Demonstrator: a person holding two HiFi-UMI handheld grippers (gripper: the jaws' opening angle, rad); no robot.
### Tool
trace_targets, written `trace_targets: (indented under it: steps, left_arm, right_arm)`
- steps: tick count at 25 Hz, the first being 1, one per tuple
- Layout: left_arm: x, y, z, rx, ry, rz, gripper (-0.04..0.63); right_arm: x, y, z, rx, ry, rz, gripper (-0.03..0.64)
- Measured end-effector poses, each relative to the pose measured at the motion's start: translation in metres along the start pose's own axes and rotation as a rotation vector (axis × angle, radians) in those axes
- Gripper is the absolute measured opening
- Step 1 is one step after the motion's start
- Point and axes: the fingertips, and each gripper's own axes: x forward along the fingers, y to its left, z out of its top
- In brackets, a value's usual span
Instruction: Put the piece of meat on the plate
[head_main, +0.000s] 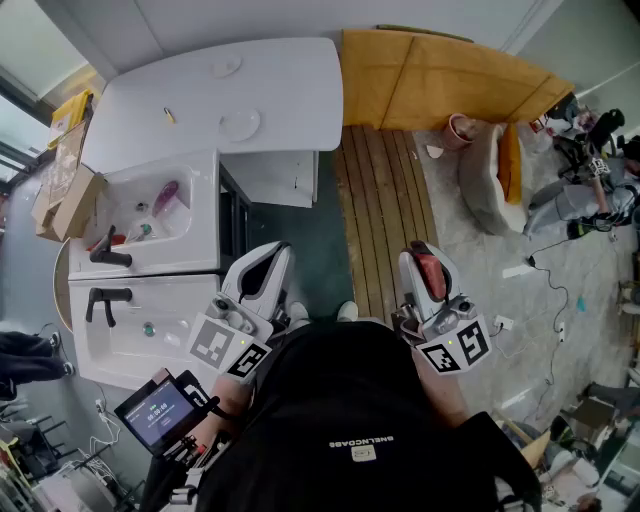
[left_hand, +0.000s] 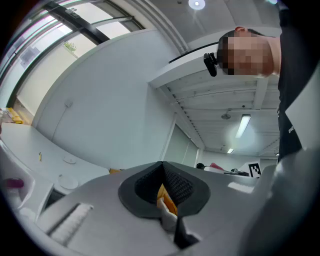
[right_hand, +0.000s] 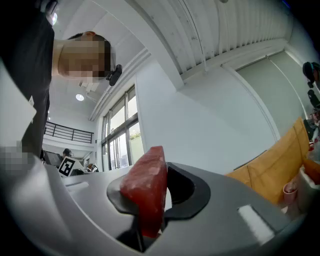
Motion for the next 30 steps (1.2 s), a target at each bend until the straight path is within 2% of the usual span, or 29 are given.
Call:
trace_targets:
  steps: [4,9,14,22,30]
  left_arm:
    - [0.001,0.003,-0.004,0.003,0.022,0.011,0.020]
    - [0.002,0.003,-0.008,0.049,0.048,0.018,0.018]
    - [-0.007,0.007,-0.016,0.048,0.065,0.024,0.020]
    - [-0.050,0.062,-0.011,0.018,0.108,0.042,0.018]
    - [-0.046,0.081,-0.019,0.008,0.112,0.097,0.018]
  right_arm:
    - [0.002,0.001,-0.005,-0.002,0.011,0.002,0.078]
    - [0.005,-0.002,-0.010,0.019,0.014,-0.001,0.078]
    - [0.005,0.001,-0.019,0.023,0.014,-0.004,0.078]
    - [0.047,0.040,-0.046,0.033,0.044,-0.030,0.080]
    - [0.066,0.023,-0.062,0.061,0.071,-0.009,0.080]
